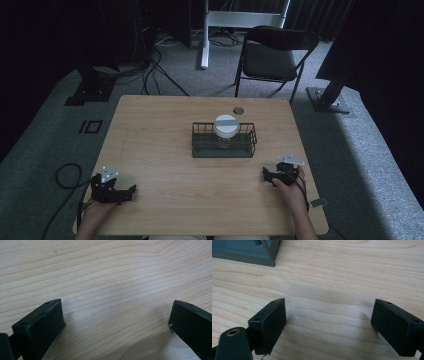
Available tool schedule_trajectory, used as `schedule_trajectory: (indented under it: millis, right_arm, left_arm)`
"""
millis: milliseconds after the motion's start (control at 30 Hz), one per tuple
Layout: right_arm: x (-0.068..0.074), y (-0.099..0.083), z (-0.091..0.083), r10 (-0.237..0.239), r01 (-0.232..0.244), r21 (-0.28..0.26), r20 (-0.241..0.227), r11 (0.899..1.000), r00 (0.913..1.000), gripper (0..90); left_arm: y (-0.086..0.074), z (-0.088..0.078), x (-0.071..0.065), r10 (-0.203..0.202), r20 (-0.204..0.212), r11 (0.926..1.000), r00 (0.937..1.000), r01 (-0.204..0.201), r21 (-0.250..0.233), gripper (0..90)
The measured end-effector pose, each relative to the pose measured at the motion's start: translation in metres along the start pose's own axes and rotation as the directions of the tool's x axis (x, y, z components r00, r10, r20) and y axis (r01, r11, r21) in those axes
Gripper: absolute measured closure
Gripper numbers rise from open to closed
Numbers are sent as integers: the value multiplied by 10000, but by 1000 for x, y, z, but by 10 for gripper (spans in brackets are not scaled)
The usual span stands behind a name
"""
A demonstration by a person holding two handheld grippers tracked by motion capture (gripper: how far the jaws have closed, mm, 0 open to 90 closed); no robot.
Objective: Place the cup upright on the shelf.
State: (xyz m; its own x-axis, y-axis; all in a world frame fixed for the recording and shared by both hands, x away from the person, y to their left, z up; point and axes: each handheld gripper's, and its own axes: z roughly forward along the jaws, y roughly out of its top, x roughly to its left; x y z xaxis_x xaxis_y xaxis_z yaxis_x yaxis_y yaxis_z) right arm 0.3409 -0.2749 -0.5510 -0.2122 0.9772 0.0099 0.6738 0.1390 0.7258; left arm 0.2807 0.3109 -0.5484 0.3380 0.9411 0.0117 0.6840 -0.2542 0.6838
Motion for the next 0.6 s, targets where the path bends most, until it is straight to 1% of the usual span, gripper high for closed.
schedule_trajectory:
  millis: [33,600]
  right_arm:
    - [0,0,0,52,-52,15,-11,10000,10000,121]
    - [0,1,1,81,-81,16,15,10000,10000,116]
  left_arm:
    - [0,0,0,-1,0,10000,10000,1,-2,1]
    - [0,0,0,-2,1,10000,10000,2,-3,1]
